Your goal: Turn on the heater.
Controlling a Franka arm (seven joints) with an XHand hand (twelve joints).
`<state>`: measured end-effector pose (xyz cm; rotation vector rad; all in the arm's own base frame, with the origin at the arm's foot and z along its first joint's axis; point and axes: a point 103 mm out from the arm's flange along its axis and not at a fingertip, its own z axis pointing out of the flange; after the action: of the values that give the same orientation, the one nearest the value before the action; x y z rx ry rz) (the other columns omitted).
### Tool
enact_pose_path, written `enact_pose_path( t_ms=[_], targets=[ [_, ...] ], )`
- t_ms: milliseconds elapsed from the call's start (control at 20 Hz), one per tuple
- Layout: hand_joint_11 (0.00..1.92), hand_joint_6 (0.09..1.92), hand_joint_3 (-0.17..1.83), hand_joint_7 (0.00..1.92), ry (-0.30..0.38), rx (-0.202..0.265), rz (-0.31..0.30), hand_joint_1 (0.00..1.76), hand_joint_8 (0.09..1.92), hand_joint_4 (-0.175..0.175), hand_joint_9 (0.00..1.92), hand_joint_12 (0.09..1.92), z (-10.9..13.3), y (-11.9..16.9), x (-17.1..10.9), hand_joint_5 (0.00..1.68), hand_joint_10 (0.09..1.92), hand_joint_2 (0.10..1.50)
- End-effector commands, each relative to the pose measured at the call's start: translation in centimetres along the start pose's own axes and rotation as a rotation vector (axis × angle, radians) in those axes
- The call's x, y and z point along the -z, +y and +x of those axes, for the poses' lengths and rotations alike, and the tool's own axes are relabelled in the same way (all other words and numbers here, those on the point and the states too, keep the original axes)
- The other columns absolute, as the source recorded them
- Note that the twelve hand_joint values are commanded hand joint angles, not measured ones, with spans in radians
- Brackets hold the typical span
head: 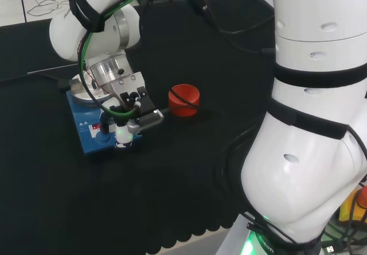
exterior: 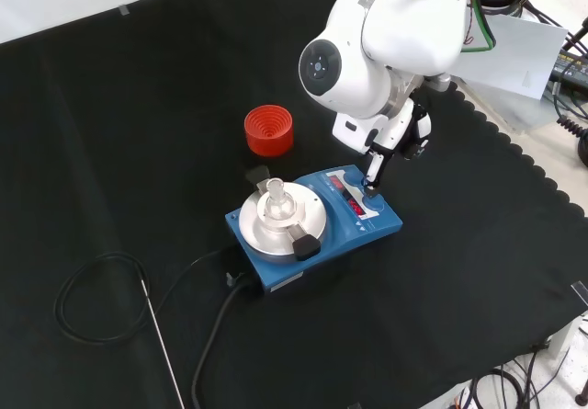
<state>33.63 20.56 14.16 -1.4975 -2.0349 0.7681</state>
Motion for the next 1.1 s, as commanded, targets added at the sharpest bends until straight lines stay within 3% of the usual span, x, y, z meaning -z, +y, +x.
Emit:
enact_pose_path(
  t_ms=[50, 600, 1100],
  targets=[
    [1.06, 0.4, 0.94, 1.36, -0.004, -0.003, 0.006, 1.35, 1.47, -0.022, 1.45, 1.12, 0.3, 0.3, -0.3, 0.28, 1.37, 0.68],
    [1.06, 0.41, 0.94, 1.35, -0.01, -0.005, 0.011, 1.35, 1.48, -0.022, 1.45, 1.12, 0.4, 0.3, -0.2, 0.28, 1.37, 0.68],
    [1.06, 0.43, 0.94, 1.35, -0.019, -0.009, -0.072, 1.35, 1.47, -0.022, 1.45, 1.12, 0.8, -1.5, 3.3, 0.3, 1.37, 0.68]
  ],
)
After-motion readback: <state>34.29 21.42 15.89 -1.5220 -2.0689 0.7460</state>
